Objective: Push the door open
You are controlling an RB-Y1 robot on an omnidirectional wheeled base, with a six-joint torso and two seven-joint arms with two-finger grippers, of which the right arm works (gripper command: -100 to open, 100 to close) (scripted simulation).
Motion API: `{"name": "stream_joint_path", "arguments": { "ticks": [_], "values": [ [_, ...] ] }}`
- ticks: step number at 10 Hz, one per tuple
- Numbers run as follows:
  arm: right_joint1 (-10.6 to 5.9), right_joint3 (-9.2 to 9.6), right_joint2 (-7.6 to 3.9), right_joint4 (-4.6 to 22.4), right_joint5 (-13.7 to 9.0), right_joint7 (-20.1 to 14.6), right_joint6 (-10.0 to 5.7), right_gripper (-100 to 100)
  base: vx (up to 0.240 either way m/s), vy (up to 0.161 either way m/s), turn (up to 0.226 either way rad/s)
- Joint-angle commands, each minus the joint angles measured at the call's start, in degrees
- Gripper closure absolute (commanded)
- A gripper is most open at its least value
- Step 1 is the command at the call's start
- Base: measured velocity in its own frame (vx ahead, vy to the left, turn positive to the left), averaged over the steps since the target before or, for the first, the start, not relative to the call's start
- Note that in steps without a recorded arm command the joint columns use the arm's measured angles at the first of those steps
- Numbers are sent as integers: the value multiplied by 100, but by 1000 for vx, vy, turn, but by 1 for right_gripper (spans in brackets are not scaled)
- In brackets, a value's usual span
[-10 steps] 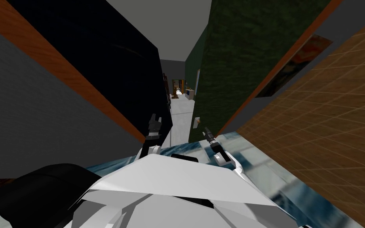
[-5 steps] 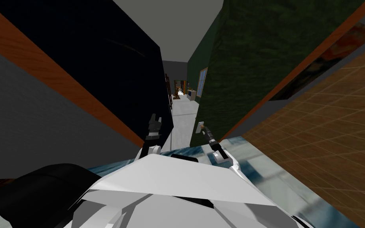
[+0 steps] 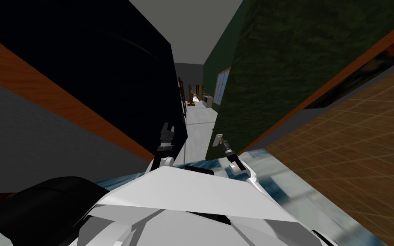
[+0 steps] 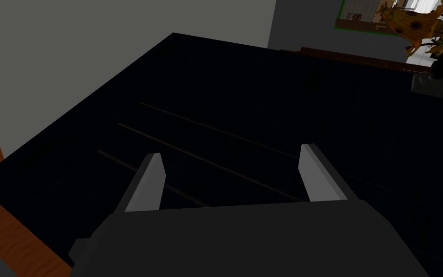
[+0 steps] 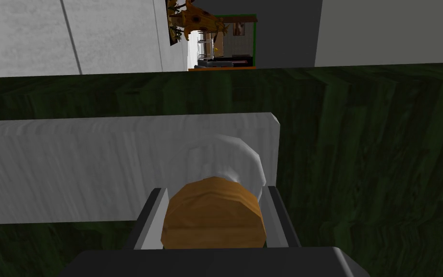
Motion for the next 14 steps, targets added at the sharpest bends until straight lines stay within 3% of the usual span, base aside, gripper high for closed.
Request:
{"name": "stream_joint_path", "arguments": {
  "ticks": [1,4,6,14],
  "values": [
    [21,14,2,3,2,-1,0,100,-12,-3,13],
    [21,14,2,3,2,-1,0,100,0,0,0],
    [-135,-176,208,145,35,170,49,100,135,35,-59],
    [-448,-599,717,498,121,582,152,100,111,44,-38]
  ]
}}
